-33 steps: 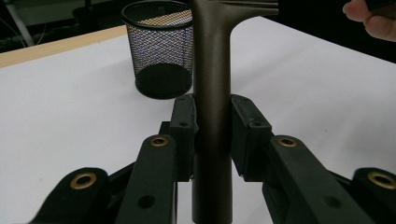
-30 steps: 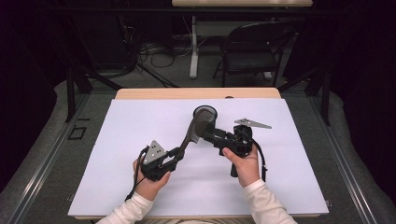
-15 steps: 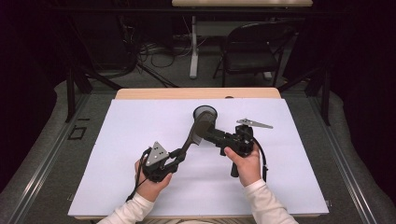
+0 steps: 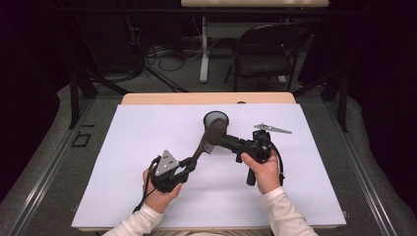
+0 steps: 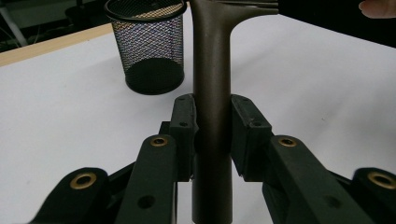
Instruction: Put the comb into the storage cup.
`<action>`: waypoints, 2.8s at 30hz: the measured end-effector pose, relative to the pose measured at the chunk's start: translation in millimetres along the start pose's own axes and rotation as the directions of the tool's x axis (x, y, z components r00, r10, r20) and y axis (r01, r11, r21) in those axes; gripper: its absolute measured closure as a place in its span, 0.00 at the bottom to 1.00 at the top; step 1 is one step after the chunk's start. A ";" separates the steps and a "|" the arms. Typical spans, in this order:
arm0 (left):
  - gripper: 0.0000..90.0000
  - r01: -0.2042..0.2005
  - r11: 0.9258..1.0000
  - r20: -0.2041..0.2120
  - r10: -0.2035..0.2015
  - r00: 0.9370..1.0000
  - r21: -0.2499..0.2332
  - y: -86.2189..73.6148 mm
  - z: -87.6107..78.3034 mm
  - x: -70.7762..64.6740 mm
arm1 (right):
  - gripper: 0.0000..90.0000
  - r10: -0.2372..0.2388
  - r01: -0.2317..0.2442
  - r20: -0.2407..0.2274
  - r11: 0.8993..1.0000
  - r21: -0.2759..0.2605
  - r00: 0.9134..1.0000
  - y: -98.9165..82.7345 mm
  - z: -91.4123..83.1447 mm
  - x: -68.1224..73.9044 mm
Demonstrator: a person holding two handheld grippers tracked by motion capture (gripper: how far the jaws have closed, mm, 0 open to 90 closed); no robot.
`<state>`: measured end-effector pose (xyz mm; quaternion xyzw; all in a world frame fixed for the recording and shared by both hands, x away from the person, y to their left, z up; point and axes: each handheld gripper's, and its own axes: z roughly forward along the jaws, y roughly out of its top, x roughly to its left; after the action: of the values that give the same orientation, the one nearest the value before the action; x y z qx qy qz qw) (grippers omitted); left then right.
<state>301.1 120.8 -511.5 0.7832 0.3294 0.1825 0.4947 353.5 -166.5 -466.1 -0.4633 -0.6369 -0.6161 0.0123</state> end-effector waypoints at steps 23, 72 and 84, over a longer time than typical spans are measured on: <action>0.80 -0.030 0.999 0.012 0.030 0.999 0.013 -1.2 2.5 -5.9 | 0.59 -0.020 0.021 -0.014 0.999 0.027 1.000 -0.1 -0.8 -0.6; 0.80 -0.079 0.997 0.056 0.077 0.995 0.027 -3.5 7.2 -23.2 | 0.86 0.083 -0.076 -0.043 0.988 0.131 0.996 -2.4 -0.2 -5.9; 0.80 -0.081 0.996 0.059 0.079 0.995 0.027 -3.8 7.7 -24.3 | 0.91 0.120 -0.112 -0.043 0.983 0.146 0.992 -3.4 0.2 -8.4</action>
<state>287.2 99.9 -517.4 0.8079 0.2859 0.1746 0.4848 356.4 -170.5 -473.7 -0.4816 -0.6510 -0.5785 0.0979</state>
